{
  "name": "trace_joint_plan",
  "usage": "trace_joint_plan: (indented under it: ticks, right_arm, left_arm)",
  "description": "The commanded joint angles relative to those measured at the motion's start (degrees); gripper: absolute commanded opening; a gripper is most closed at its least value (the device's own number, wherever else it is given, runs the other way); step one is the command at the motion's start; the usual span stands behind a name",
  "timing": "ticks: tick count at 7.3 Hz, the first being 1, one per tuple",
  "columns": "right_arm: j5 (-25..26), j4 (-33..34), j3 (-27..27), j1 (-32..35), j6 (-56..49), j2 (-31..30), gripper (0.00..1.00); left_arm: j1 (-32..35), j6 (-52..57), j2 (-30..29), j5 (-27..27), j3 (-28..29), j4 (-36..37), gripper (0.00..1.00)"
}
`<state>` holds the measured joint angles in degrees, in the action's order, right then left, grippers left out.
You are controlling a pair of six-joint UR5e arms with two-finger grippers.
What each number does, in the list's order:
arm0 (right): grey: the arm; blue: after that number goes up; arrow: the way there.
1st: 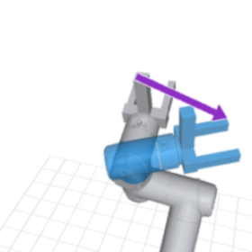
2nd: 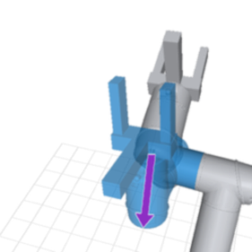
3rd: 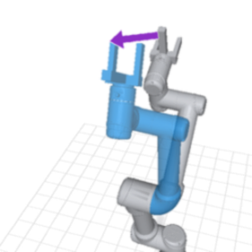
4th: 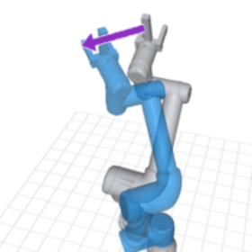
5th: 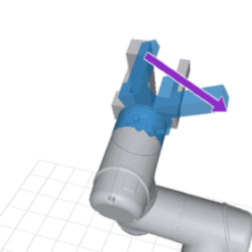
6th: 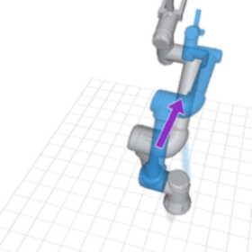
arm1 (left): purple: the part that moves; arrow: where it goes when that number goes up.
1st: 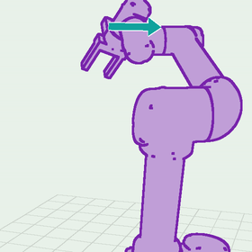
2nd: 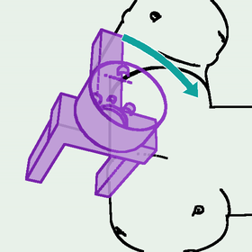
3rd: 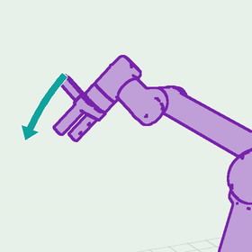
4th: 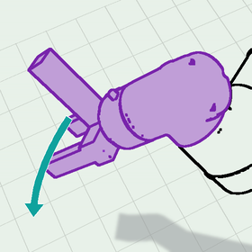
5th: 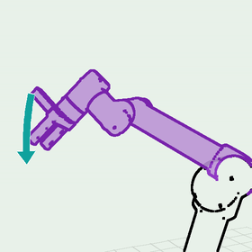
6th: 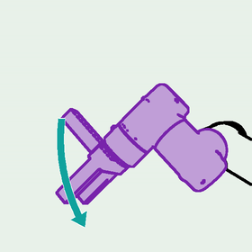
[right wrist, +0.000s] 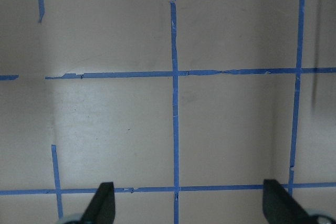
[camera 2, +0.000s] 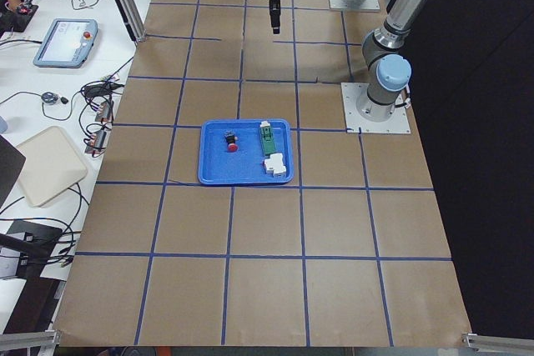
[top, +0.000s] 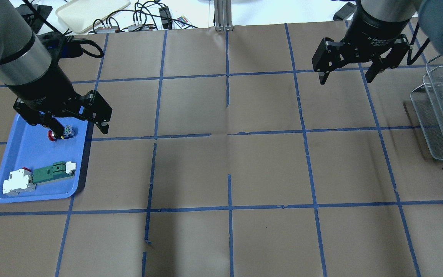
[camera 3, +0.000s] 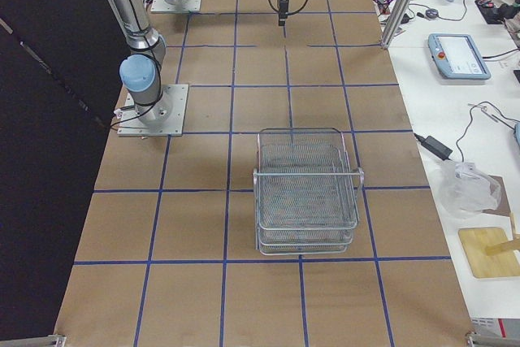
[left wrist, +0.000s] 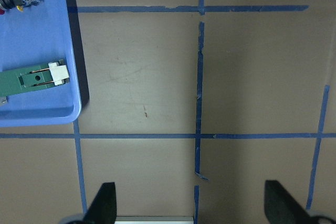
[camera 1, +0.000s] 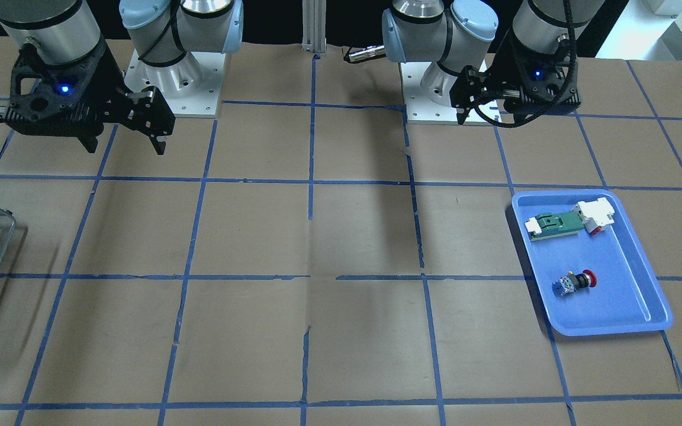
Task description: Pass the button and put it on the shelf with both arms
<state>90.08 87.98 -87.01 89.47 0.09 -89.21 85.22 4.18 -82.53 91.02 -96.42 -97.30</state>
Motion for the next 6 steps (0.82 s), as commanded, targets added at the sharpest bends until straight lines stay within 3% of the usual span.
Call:
trace_joint_plan:
  ticks: [1,6]
  right_arm:
    - [0.01,0.0,0.0,0.0,0.09,0.0,1.0]
    - [0.01,0.0,0.0,0.0,0.0,0.09,1.0]
  left_arm:
    - [-0.05,0.03,0.09,0.29,-0.09,-0.09,1.0]
    - [0.03,-0.14,0.09,-0.32,0.0,-0.09,1.0]
